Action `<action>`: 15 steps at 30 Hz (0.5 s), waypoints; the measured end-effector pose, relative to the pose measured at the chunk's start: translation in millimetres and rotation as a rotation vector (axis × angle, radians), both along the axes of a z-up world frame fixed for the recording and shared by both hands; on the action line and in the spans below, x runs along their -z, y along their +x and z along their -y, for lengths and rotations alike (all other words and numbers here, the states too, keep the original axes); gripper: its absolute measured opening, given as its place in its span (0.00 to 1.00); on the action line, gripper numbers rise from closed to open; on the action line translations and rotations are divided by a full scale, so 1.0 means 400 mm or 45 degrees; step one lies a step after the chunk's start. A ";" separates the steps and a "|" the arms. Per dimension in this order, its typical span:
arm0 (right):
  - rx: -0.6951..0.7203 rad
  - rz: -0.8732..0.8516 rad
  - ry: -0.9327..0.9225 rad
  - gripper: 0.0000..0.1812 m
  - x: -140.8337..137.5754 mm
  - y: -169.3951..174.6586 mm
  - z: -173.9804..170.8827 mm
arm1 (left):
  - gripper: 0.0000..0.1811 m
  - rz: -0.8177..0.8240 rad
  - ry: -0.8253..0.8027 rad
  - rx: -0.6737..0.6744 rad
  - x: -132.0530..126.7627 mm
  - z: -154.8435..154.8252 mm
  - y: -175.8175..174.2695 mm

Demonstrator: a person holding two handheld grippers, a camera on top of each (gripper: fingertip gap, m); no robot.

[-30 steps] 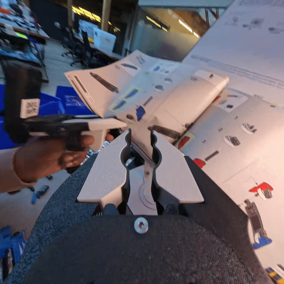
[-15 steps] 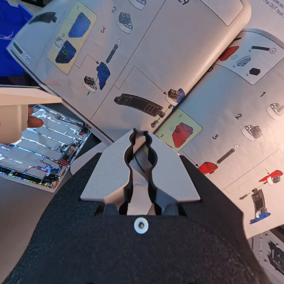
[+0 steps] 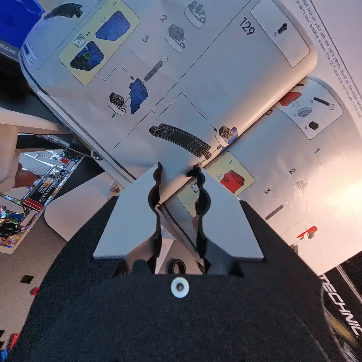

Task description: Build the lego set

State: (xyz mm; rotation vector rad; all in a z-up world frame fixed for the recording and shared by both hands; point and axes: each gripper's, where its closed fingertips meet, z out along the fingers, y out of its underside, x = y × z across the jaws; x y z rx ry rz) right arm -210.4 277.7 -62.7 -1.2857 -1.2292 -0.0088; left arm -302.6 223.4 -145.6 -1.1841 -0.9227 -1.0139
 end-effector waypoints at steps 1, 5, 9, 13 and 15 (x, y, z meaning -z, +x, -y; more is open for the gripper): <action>0.002 0.004 0.018 0.18 0.000 -0.001 -0.001 | 0.17 0.016 0.019 -0.016 0.001 0.000 -0.009; 0.013 0.014 0.053 0.18 0.002 -0.002 -0.002 | 0.09 0.003 0.062 -0.029 -0.013 0.016 -0.015; 0.047 0.025 0.025 0.18 0.003 -0.002 -0.005 | 0.06 -0.012 0.042 -0.121 -0.043 0.050 -0.013; 0.056 0.034 0.013 0.18 0.004 -0.001 -0.008 | 0.04 -0.334 -0.023 -0.215 -0.118 0.063 -0.013; 0.047 0.021 0.000 0.18 0.003 -0.002 -0.008 | 0.04 -0.672 -0.102 -0.224 -0.171 0.051 0.000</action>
